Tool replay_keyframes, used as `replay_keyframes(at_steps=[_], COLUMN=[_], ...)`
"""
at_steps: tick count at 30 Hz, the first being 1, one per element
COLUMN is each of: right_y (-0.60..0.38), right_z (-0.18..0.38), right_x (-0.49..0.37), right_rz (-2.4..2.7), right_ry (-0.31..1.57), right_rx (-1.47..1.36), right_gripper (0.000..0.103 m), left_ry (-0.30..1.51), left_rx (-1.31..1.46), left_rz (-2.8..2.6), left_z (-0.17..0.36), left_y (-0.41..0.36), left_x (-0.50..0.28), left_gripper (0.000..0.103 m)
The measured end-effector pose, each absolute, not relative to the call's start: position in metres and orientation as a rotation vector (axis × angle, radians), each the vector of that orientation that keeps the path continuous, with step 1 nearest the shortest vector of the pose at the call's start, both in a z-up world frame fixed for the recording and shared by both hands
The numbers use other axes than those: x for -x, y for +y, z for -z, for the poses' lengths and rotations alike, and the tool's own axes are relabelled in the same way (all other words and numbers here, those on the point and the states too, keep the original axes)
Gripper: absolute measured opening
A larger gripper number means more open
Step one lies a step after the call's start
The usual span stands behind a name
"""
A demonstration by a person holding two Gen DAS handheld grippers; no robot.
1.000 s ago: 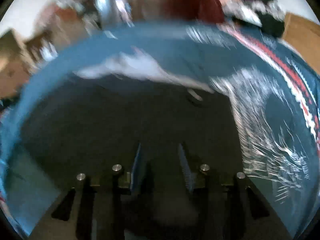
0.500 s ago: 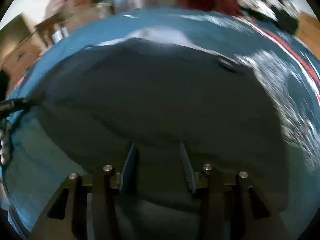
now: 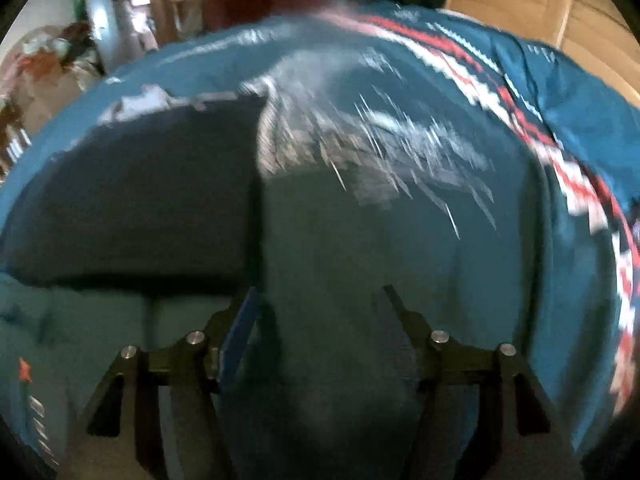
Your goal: Fold large clothes
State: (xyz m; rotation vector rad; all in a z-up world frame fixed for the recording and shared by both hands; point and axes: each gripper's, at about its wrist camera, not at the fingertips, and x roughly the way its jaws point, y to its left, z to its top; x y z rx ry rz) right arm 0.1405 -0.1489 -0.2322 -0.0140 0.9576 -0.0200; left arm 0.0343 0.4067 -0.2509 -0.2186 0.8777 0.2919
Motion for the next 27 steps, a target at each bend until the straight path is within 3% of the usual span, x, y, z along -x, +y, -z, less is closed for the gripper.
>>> replay_keyframes(at_steps=[3,8,12,27], right_y=[-0.150,-0.143,-0.149,-0.154], right_z=[0.243,0.259,0.262,0.270], right_x=[-0.132,-0.140,-0.146,-0.154], right_rz=[0.017,0.068,0.045,0.025], right_ry=[0.951,0.918,0.928,0.908], right_rx=[0.054,0.104,0.059,0.036], right_gripper=[0.070,0.095,0.102,0.103], left_ry=[0.894,0.906,0.871,0.818], left_rx=[0.177,0.240,0.228,0.240], left_rz=[-0.331,-0.370,-0.376,-0.365], left_z=[0.254,0.255,0.262,0.260], left_y=[0.409,0.417,0.413,0.413], left_x=[-0.039,-0.049,-0.051,-0.025], left_gripper=[0.103,0.103,0.103,0.103])
